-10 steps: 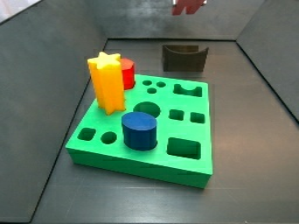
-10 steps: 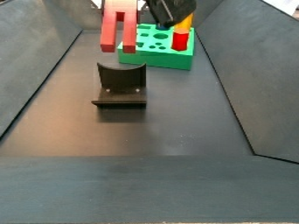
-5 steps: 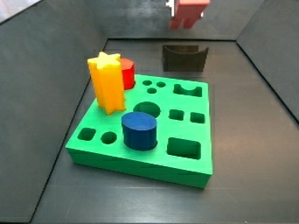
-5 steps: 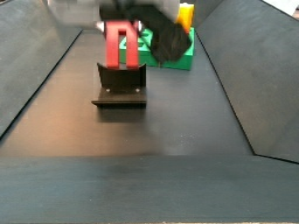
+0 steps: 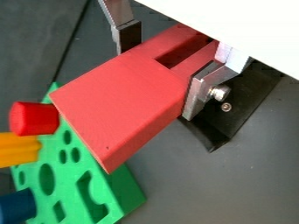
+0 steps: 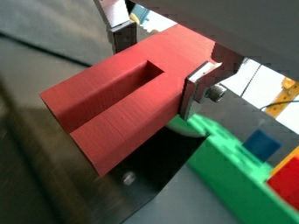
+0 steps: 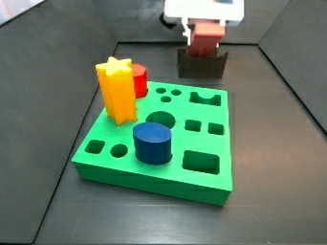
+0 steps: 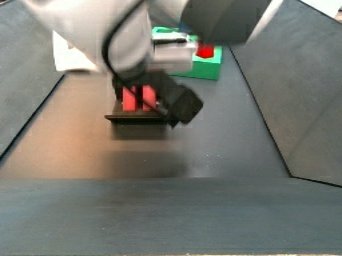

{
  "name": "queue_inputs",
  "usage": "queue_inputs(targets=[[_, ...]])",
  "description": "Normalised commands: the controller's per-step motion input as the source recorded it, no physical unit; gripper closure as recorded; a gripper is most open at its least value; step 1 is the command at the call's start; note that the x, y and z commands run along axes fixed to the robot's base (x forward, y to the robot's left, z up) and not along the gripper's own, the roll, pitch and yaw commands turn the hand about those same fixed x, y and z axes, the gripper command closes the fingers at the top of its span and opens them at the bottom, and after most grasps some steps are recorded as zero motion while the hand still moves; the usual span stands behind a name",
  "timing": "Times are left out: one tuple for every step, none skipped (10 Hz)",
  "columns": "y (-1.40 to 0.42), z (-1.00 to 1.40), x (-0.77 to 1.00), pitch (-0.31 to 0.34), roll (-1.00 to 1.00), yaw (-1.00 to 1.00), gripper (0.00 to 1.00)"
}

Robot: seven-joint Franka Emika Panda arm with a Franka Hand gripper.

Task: Pick up the double-square object. Move up. Place the double-square object on the fixture. Regrasp the double-square object. Move to above the board. Insert the double-square object.
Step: Place the double-square object on the fixture, then regrasp the double-square object.

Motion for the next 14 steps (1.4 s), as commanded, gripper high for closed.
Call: queue_inputs(targets=[[0.09, -0.58, 0.14, -0.013, -0.17, -0.17, 1.00], [0.08, -0.40, 0.12, -0.022, -0.16, -0.14, 1.00], [0.10, -0.32, 0.10, -0.035, -0.12, -0.12, 1.00], [0.12, -0.29, 0.08, -0.055, -0.11, -0.08, 1.00], [0.12, -0.29, 0.08, -0.055, -0.11, -0.06, 1.00], [0.12, -0.29, 0.08, -0.053, -0.10, -0.04, 1.00], [-0.50, -0.17, 0.00, 0.000, 0.00, 0.00, 1.00], [0.00, 0.00, 0.00, 0.000, 0.00, 0.00, 0.00], [0.00, 1.00, 0.00, 0.027, 0.03, 0.05, 0.00], [0.00, 1.00, -0.01, 0.036, 0.04, 0.05, 0.00], [0.00, 1.00, -0.02, 0.046, 0.05, 0.05, 0.00], [0.00, 1.00, -0.03, 0.068, 0.06, 0.03, 0.00], [0.00, 1.00, -0.04, 0.078, 0.06, 0.02, 0.00], [0.01, 0.88, -0.03, 0.091, 0.05, 0.00, 0.00]])
